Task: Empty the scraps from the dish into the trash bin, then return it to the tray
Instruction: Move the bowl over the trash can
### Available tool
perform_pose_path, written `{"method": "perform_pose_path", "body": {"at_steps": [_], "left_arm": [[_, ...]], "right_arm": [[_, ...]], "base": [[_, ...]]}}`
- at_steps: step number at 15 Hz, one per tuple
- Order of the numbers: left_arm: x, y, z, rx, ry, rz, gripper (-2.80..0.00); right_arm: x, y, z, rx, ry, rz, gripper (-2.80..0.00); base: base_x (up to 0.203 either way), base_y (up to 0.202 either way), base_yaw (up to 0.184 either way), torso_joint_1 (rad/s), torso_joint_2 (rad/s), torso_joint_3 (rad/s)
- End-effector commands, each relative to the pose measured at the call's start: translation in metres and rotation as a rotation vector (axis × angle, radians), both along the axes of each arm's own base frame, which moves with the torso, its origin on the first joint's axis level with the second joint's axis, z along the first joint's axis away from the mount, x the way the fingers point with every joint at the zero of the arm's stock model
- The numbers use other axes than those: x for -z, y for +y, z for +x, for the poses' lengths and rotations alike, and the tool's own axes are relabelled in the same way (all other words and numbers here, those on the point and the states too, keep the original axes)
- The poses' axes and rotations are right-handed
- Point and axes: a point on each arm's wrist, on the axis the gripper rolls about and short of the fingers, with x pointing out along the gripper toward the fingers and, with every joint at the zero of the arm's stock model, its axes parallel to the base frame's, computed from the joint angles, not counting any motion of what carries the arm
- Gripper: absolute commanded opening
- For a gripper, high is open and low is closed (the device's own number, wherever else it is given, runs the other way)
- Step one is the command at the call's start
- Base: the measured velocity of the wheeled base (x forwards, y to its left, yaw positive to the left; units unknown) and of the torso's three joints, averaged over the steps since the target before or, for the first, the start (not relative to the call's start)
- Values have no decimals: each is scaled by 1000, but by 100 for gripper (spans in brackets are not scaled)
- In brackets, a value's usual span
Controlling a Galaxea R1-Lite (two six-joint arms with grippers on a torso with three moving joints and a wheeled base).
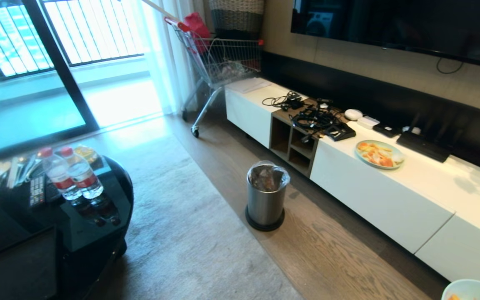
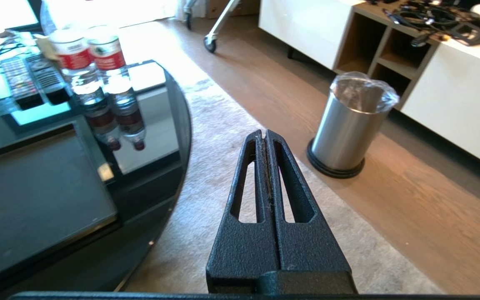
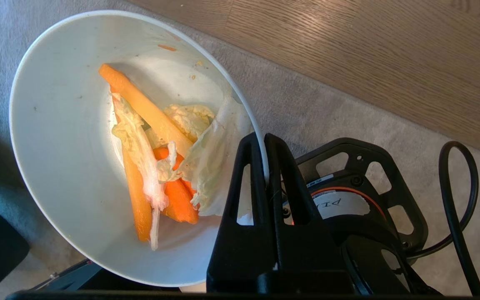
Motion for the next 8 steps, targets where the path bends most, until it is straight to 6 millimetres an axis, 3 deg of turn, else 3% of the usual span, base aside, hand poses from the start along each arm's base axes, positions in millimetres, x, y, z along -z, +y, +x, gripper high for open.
{"method": "perform_pose_path", "body": {"at_steps": [1,8], "left_arm": [[0,0,0,0,-1,-1,-280],[0,0,0,0,-1,-1,-280]], "right_arm": [[-2,0,0,5,-6,3,-280],[-8,-1,-3,3,-43,15,-280]], "base": [[-4,1,-89,3,2,-1],[0,0,0,0,0,0]]}}
